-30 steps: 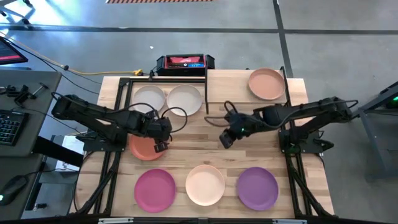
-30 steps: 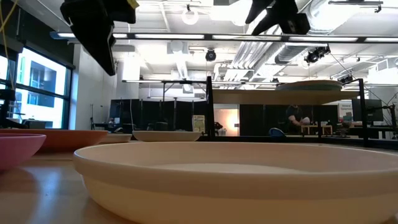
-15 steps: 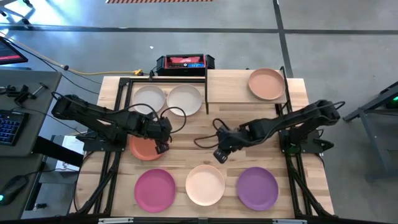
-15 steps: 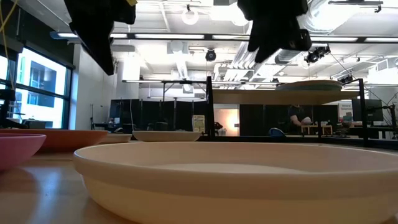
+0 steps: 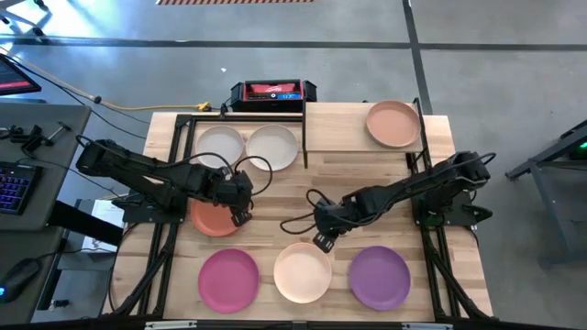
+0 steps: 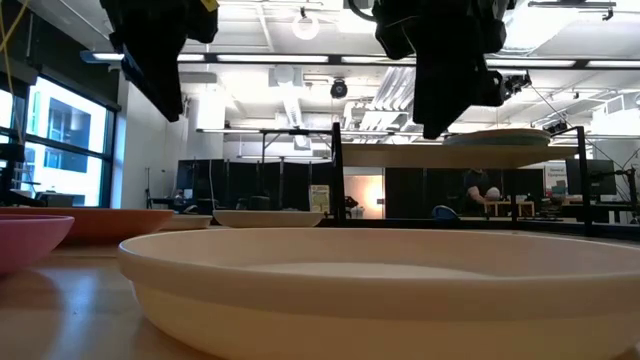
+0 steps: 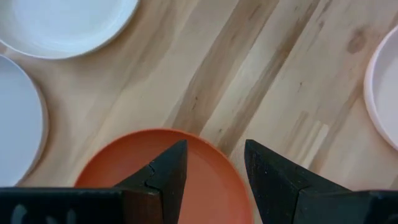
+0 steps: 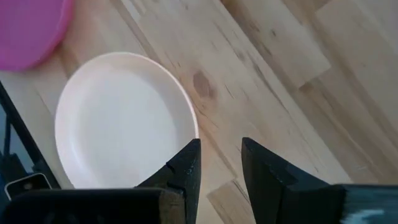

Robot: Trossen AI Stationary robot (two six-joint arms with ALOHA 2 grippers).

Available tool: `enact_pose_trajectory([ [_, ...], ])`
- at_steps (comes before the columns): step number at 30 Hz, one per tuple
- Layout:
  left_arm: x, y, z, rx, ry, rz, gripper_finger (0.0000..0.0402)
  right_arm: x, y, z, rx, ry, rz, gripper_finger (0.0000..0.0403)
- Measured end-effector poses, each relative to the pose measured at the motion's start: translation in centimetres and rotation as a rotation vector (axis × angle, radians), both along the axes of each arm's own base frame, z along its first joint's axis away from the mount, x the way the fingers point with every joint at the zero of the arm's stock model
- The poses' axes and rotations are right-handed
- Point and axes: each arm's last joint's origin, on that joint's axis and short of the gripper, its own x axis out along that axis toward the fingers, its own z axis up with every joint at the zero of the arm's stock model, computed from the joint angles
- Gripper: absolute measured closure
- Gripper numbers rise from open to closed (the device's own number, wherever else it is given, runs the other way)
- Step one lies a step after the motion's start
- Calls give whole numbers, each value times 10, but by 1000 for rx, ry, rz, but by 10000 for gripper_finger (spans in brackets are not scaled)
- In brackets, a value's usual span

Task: Place and stack plates onto a shelf
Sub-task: Stack the light orange plate on top of the brown plate on the shelf

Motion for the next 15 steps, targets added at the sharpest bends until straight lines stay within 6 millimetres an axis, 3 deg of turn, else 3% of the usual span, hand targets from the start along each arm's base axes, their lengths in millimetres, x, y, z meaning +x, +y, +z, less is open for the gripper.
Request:
enact_pose_trajectory([
  [7,0,0,0,-27,-14,59,252,1,0,-2,-23,2,20,303],
  [15,0,-1,0,-55,-30,127,252,1,1,-2,-45,-3,28,263],
])
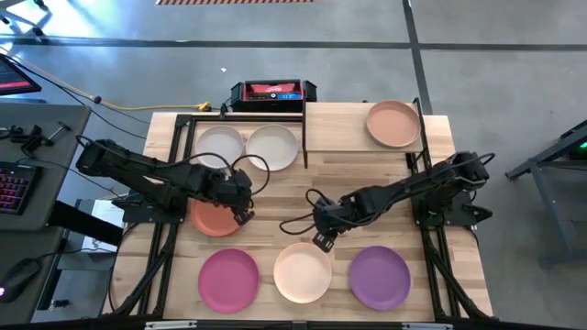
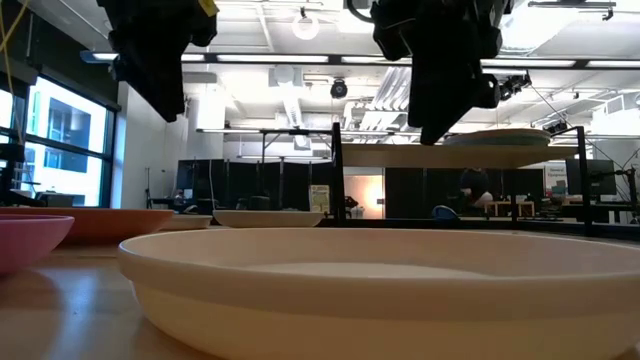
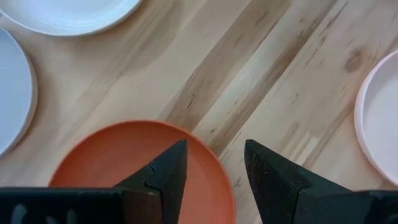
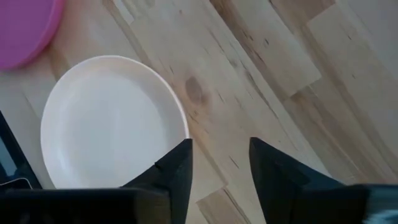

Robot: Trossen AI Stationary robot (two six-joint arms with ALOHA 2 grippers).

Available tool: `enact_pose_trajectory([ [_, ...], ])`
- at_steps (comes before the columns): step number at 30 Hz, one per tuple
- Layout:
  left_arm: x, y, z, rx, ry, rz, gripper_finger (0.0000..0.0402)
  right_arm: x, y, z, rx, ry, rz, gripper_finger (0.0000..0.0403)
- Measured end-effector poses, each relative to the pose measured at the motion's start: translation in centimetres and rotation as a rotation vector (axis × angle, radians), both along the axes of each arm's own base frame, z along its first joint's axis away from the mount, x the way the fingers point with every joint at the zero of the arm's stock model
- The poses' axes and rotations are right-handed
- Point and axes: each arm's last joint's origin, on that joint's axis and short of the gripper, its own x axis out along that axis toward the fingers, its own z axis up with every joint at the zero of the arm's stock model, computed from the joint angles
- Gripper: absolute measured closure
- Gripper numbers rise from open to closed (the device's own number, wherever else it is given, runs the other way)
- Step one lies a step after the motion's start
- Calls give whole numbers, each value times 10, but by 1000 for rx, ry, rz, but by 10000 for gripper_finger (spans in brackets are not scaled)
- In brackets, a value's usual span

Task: Place and stack plates onto a shelf
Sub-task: Stack the light orange plate on top of the brown plate on the shelf

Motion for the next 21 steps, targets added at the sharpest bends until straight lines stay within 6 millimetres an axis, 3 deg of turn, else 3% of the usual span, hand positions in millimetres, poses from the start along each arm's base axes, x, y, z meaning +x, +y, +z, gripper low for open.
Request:
enact_pose_trajectory([
  [21,-1,-5,0,-20,-16,36,252,8,50,-58,-19,99,52,258],
])
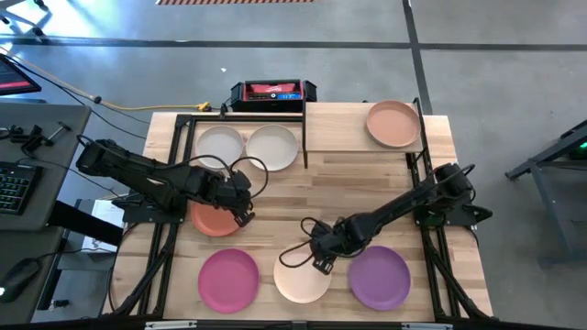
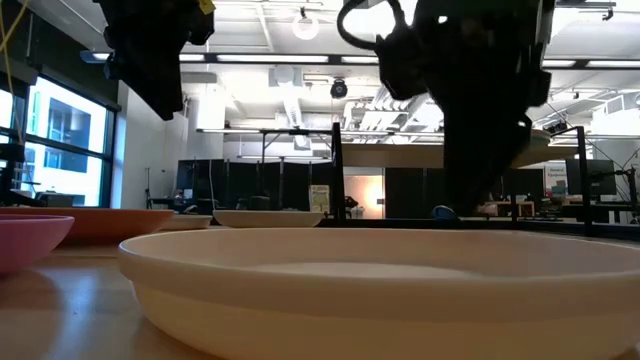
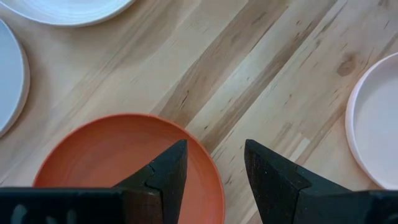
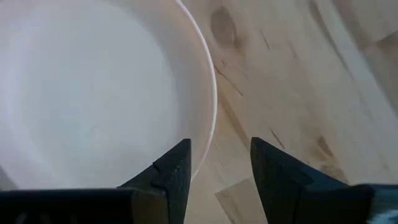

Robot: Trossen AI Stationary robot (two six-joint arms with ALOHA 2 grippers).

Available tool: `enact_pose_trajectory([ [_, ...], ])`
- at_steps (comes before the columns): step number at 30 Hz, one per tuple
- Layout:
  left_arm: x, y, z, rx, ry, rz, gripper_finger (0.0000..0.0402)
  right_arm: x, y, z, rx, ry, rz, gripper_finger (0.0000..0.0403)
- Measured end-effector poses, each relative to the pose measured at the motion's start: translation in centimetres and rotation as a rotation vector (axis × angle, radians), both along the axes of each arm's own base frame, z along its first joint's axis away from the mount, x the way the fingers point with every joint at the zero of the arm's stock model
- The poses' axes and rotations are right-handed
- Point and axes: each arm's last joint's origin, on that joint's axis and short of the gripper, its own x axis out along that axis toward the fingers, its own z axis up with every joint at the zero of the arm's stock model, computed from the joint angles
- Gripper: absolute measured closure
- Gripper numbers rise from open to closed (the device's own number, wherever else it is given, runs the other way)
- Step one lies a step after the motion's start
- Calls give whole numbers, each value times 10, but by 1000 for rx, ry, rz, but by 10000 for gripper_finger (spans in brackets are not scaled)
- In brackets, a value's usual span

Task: Place and stack plates onto a shelf
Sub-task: Stack the light orange plate on top of the brown plate on the shelf

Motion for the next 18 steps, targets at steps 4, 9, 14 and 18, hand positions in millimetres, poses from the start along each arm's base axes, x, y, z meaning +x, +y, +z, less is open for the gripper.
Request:
enact_pose_trajectory([
  [4,0,0,0,2,0,0,252,2,3,-10,-3,17,-7,258],
  [9,0,0,0,3,-1,0,252,5,5,-20,3,32,-25,258],
  [14,0,0,0,7,-1,2,252,5,6,-23,7,40,-43,258],
  [18,0,0,0,7,-1,2,252,5,5,-23,-3,34,-68,265],
])
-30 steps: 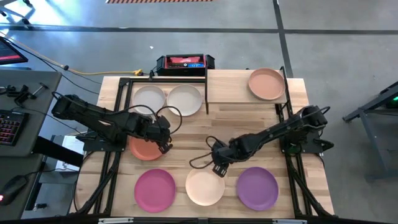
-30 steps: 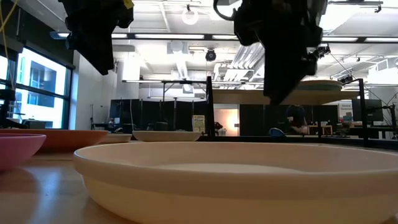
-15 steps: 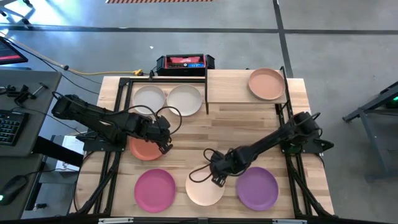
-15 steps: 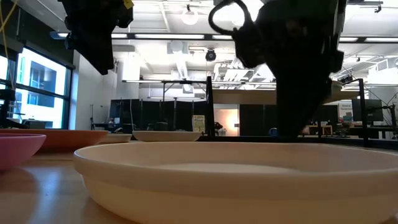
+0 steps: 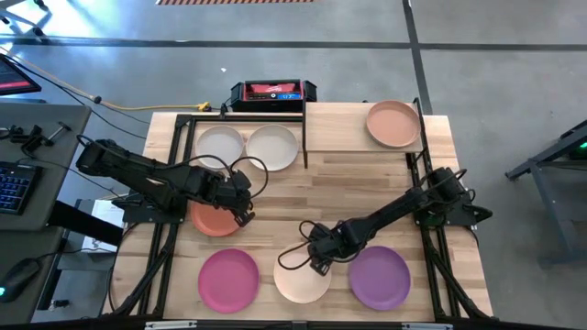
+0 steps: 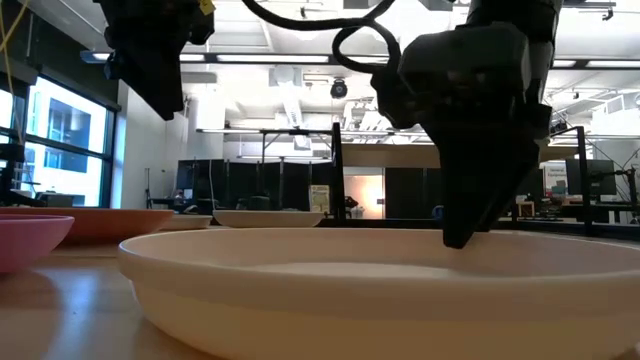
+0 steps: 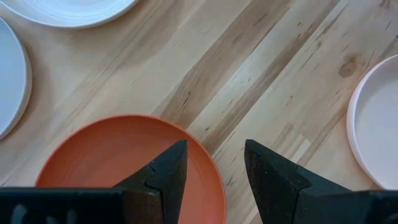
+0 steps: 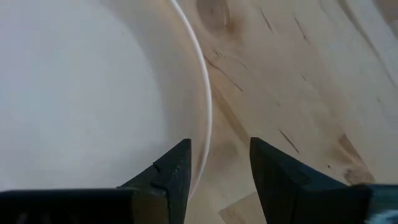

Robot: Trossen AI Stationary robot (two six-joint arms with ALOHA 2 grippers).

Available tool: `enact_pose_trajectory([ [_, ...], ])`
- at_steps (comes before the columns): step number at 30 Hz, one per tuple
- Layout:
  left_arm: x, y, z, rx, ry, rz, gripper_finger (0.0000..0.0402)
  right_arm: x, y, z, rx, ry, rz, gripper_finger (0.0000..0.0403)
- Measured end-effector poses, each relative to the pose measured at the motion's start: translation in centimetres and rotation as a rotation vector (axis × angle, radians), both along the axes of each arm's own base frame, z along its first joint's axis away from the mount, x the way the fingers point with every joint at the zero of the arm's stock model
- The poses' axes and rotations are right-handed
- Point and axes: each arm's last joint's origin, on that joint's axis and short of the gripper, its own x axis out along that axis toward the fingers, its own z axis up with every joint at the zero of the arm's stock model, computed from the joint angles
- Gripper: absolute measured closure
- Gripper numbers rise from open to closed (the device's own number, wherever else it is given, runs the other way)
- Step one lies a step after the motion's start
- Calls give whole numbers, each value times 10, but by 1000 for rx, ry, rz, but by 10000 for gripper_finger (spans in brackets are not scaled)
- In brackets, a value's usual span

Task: Place and stack plates onto a shelf
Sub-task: Stack the light orange plate on top of the brown plate on the shelf

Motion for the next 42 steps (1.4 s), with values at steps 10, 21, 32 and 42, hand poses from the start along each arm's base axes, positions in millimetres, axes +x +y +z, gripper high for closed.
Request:
enact_pose_trajectory([
  [10,0,1,0,18,-4,6,252,0,0,0,-7,-4,-7,290],
  [21,0,1,0,22,-5,7,252,0,0,0,1,-3,-32,329],
  [32,0,1,0,22,-5,7,252,0,0,0,8,-2,-55,397],
  [42,0,1,0,22,-5,7,252,-1,0,0,26,19,-62,402],
])
